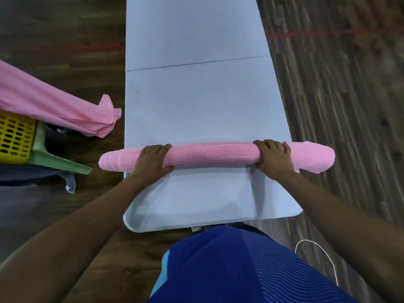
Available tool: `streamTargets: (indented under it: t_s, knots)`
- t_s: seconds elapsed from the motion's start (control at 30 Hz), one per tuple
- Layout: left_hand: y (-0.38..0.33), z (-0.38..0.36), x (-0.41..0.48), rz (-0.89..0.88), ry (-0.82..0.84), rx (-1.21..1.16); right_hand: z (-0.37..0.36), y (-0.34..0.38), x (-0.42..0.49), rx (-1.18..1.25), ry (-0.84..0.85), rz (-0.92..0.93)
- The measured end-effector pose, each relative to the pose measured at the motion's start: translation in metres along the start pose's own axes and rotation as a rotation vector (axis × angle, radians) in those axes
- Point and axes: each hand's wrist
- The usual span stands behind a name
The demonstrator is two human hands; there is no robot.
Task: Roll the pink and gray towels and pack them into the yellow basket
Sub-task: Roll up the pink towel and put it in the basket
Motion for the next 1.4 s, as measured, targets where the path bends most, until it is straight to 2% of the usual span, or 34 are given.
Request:
streamTargets:
  t_s: [0.2, 0.37, 0.67, 0.77, 0.87, 1.0, 1.13, 1.23, 1.3, 1.4]
  knots:
    - [0.047, 0.003, -0.023, 0.004, 0.065, 0.056, 0.006, -0.020, -0.004, -0.047, 0.101, -0.024]
    - [0.052, 0.000, -0.011, 0.051, 0.031, 0.056, 0.013, -0.024, 0.006, -0.014, 0.105, -0.056]
    - [0.036, 0.011, 0.042, 0.337, 0.037, -0.045, 0.032, -0.009, 0.065, 0.039, 0.130, -0.191]
    - [0.007, 0.005, 0.043, 0.550, 0.025, -0.205, 0.028, 0.010, 0.063, 0.118, 0.144, -0.346]
    - [-0.045, -0.003, 0.041, 0.655, 0.020, -0.356, 0.018, 0.051, 0.051, 0.360, 0.103, -0.523]
    - [-0.111, -0.012, 0.039, 0.627, 0.048, -0.471, 0.006, 0.104, 0.029, 0.640, 0.089, -0.559]
    - [-0.151, -0.018, 0.036, 0.628, 0.103, -0.621, -0.002, 0.131, 0.021, 0.770, 0.128, -0.624]
    - [-0.161, -0.026, 0.035, 0.644, 0.092, -0.689, -0.002, 0.140, 0.023, 0.811, 0.165, -0.653]
    - [-0.160, -0.031, 0.033, 0.622, 0.055, -0.829, 0.001, 0.143, 0.023, 0.817, 0.163, -0.664]
    - [-0.156, -0.054, 0.015, 0.468, -0.004, -1.095, 0.005, 0.150, 0.019, 0.688, 0.069, -0.592]
Point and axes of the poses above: each hand's wrist, its own x-axis towards the middle knuckle, its own z-axis out of the back of the hand, y = z × x, and after that the axes turned 2 degrees about x, right-handed
